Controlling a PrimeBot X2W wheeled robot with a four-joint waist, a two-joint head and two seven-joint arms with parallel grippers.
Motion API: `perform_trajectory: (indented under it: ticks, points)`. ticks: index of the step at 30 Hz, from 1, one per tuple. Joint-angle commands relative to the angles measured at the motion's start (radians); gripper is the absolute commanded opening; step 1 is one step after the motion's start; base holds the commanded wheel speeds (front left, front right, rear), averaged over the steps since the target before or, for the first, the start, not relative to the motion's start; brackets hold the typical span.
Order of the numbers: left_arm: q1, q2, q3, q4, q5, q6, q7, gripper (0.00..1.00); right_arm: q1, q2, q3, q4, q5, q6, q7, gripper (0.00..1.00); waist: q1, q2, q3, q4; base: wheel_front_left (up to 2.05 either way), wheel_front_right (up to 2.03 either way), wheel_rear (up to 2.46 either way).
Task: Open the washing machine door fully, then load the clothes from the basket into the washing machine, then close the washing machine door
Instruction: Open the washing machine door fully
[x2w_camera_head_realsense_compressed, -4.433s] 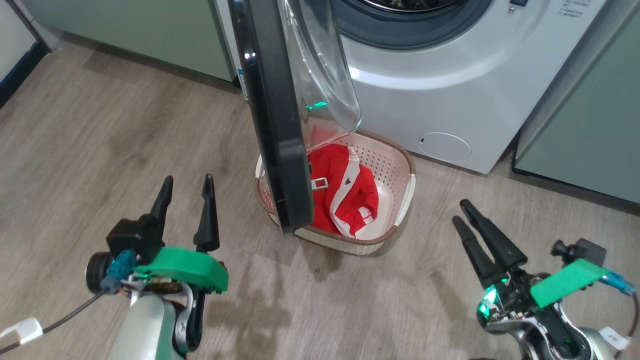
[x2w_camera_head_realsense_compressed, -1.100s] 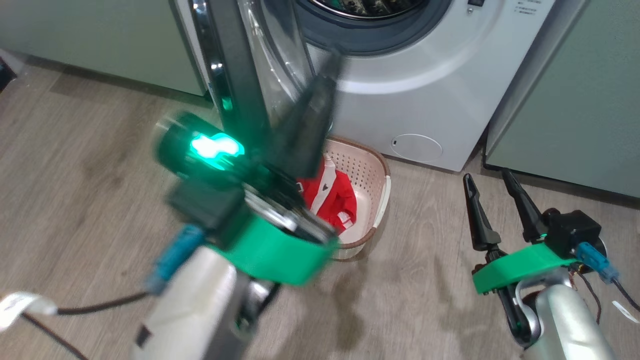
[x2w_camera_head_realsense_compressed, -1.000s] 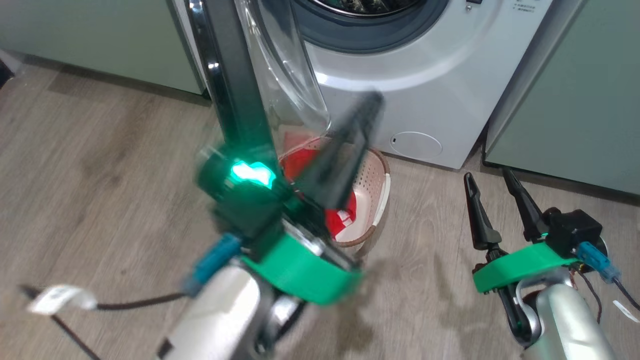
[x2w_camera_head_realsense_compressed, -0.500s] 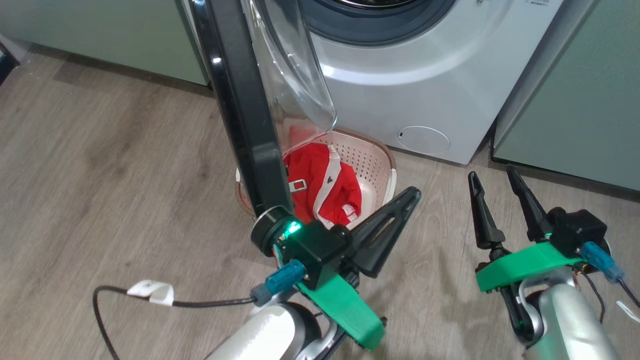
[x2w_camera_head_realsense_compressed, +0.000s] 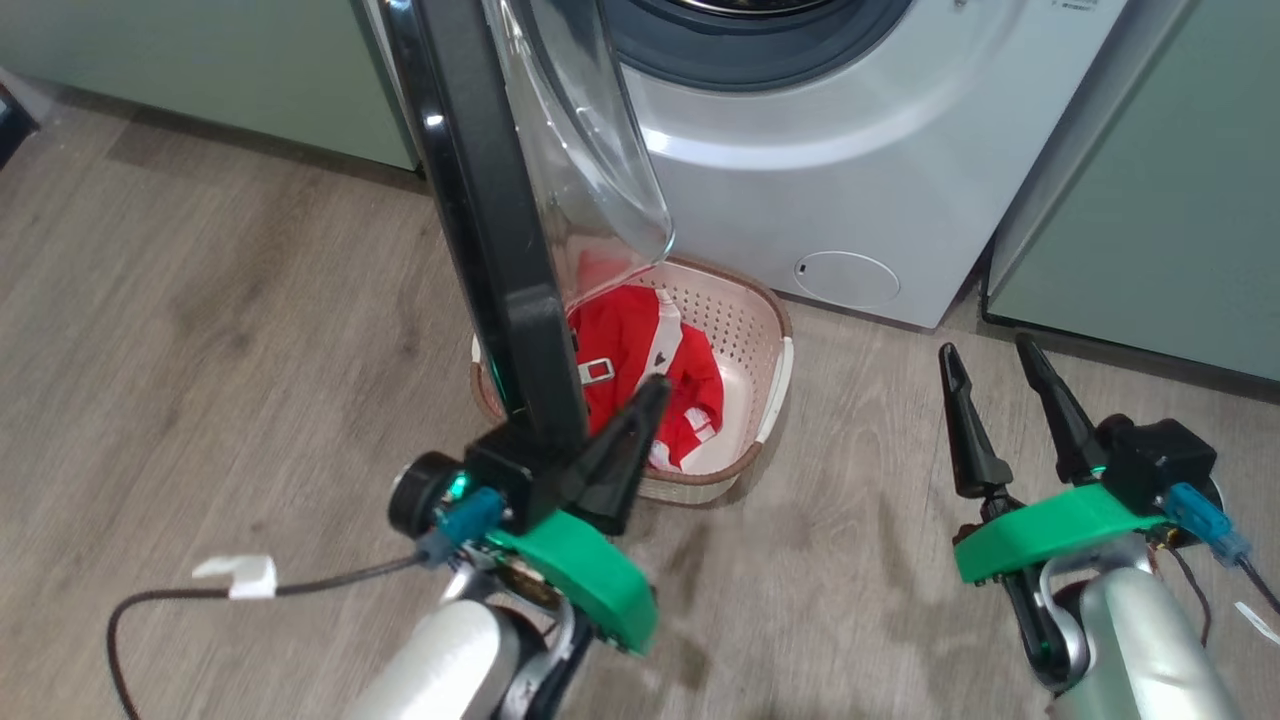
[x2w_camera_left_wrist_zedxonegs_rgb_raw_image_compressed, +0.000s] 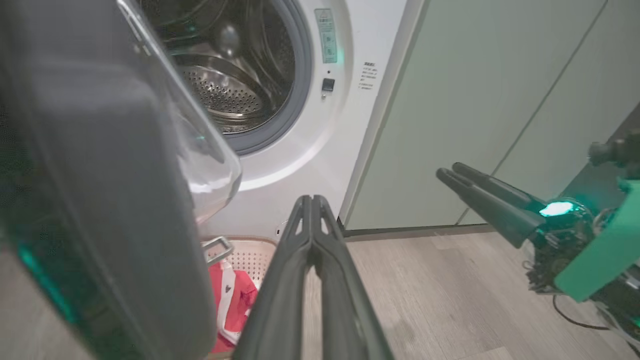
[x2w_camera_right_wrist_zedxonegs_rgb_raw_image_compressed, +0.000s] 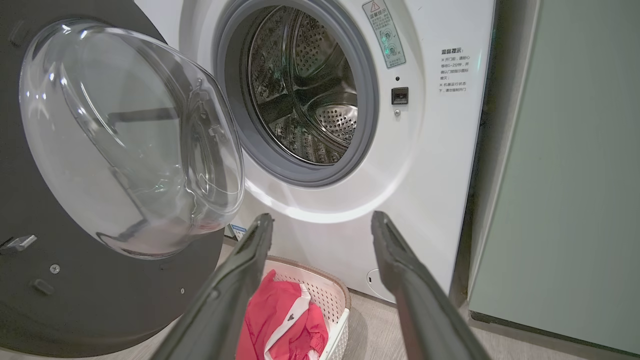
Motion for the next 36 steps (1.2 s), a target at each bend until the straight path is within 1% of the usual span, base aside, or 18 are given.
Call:
perform_trajectory:
  ticks: [1,7,17,21,26,31,36]
  points:
    - [-0.028,0.01,0.043,-0.026,-0.004,0.006,-0.008,0.0,-0.026,0.005,0.022,-0.028,0.01,0.0,-0.009,1.0,0.0,0.0,0.001,0.0,0.0,0.0,0.0]
    - [-0.036,0.024,0.094,0.024,-0.023,0.028,-0.026,0.0,-0.028,0.005,0.024,-0.026,0.013,0.0,-0.009,1.0,0.0,0.0,0.004,-0.002,0.0,0.0,0.0]
    - [-0.027,0.032,0.124,0.036,-0.046,0.043,-0.043,0.0,-0.031,0.005,0.012,-0.026,0.013,0.0,-0.009,1.0,0.0,0.0,0.015,0.016,0.0,0.0,0.0]
    - [-0.017,0.034,0.139,0.04,-0.058,0.053,-0.051,0.0,-0.034,0.005,0.009,-0.027,0.01,0.0,-0.009,1.0,0.0,0.0,0.017,0.037,0.0,0.0,0.0]
    - [0.006,0.039,0.165,0.033,-0.07,0.076,-0.067,0.0,-0.032,0.005,0.006,-0.026,0.004,0.0,-0.009,1.0,0.0,0.0,0.016,0.072,0.0,0.0,0.0]
    - [0.029,0.056,0.198,0.034,-0.086,0.092,-0.079,0.0,-0.036,0.005,0.008,-0.024,0.002,0.0,-0.009,1.0,0.0,0.0,0.019,0.105,0.0,0.0,0.0]
    - [0.043,0.077,0.243,0.043,-0.109,0.104,-0.094,0.0,-0.043,0.005,0.012,-0.022,0.001,0.0,-0.009,1.0,0.0,0.0,0.022,0.124,0.0,0.0,0.0]
